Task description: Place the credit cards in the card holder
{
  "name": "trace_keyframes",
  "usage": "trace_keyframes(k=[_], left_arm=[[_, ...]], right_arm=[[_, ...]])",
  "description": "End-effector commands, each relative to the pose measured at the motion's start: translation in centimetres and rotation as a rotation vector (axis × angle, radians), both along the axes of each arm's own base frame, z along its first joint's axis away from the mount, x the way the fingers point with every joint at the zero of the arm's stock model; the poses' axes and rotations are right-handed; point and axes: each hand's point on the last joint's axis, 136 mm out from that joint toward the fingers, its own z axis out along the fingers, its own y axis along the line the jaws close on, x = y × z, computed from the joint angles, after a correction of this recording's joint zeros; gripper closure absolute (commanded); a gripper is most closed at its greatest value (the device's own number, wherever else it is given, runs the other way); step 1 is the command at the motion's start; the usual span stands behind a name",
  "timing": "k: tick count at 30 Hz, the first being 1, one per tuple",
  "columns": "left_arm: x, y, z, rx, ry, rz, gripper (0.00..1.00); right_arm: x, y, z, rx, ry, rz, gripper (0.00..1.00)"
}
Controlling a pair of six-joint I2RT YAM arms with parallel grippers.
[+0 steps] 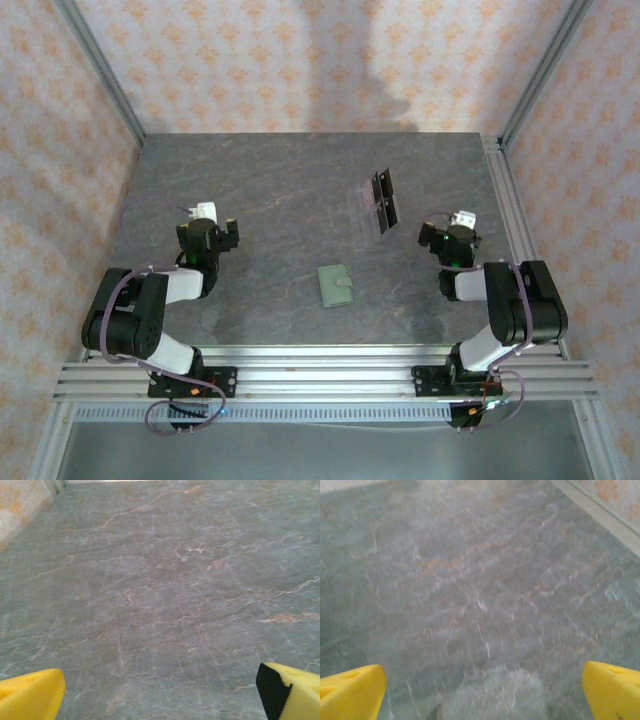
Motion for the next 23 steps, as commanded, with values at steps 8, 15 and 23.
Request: trace_keyframes(k=[8,15,23], left_arm=[[0.58,0.05,0.83,-0.021,-0.045,-0.012,0.00],[0.61,0.03,0.84,-0.022,-0.044,-0.013,0.00],[0.54,0.02,0.92,-0.018,-0.050,-0.014,0.00]], right_arm=[[0.71,-0.90,2.38,0.012,-0.108,-0.042,0.01],[0.87,-0.84,2.21,0.010,-0.096,-0.036,0.01],[0.86,-0.46,2.33,0.010,-0.099,-0.014,0.01]])
